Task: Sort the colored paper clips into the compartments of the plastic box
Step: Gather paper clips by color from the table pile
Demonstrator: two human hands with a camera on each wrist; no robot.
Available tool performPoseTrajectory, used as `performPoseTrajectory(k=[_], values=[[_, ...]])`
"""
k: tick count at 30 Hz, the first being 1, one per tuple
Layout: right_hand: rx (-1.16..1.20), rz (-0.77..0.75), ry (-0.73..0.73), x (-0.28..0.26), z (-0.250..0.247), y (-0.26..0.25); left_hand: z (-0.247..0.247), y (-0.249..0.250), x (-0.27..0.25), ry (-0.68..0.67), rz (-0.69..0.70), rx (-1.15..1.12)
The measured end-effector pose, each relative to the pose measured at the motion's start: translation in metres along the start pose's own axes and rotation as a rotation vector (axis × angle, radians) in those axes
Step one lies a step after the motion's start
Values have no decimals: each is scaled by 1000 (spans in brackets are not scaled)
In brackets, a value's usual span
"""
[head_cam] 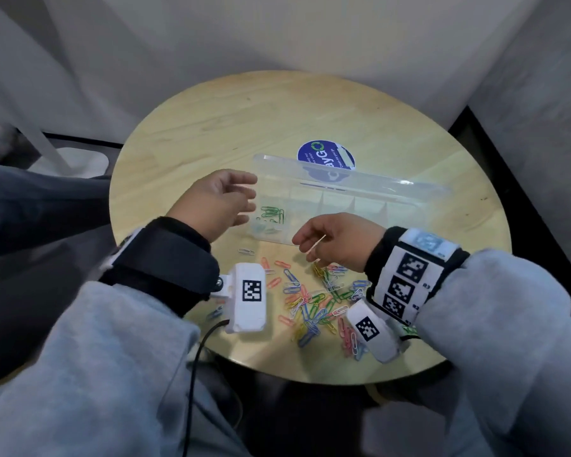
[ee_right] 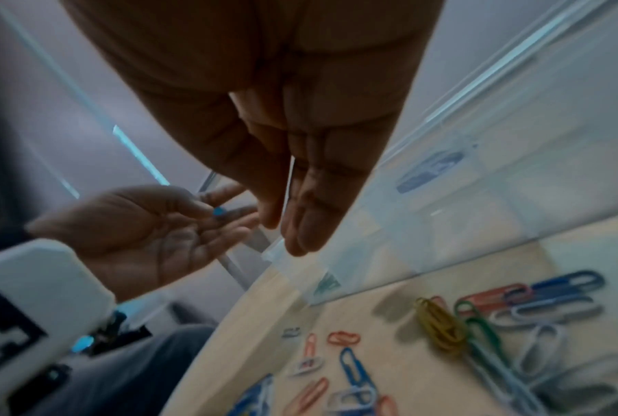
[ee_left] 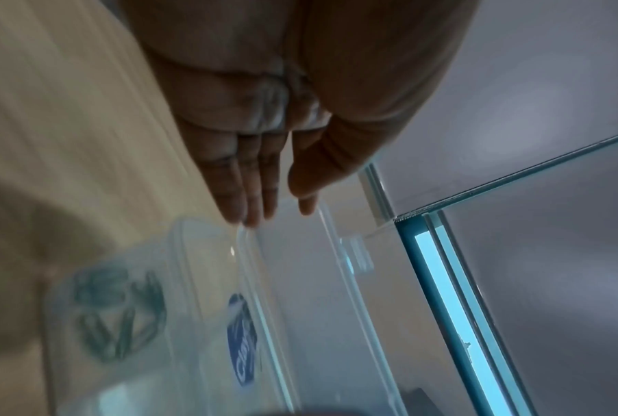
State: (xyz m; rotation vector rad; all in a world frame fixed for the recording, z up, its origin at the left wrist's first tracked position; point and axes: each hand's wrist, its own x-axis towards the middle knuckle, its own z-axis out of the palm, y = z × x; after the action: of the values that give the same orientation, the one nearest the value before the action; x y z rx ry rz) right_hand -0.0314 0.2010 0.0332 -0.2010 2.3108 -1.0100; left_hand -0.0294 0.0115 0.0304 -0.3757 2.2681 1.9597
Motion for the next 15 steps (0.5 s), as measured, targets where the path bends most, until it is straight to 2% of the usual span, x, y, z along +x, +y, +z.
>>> performPoseTrajectory(k=[4,6,10,15], values=[[-485,-19,-30,7,15,-7,-19,-13,-11,-15,-42,597],[-646,-12,-60,14,25,-10,-18,-18,-16,-49,-94,809],[-834,25,-104,31,42,-8,-6,-21,-22,-158,-83,1026],[-796,25,-68,37,49,-2,5,-24,-22,-251,-83,1095]])
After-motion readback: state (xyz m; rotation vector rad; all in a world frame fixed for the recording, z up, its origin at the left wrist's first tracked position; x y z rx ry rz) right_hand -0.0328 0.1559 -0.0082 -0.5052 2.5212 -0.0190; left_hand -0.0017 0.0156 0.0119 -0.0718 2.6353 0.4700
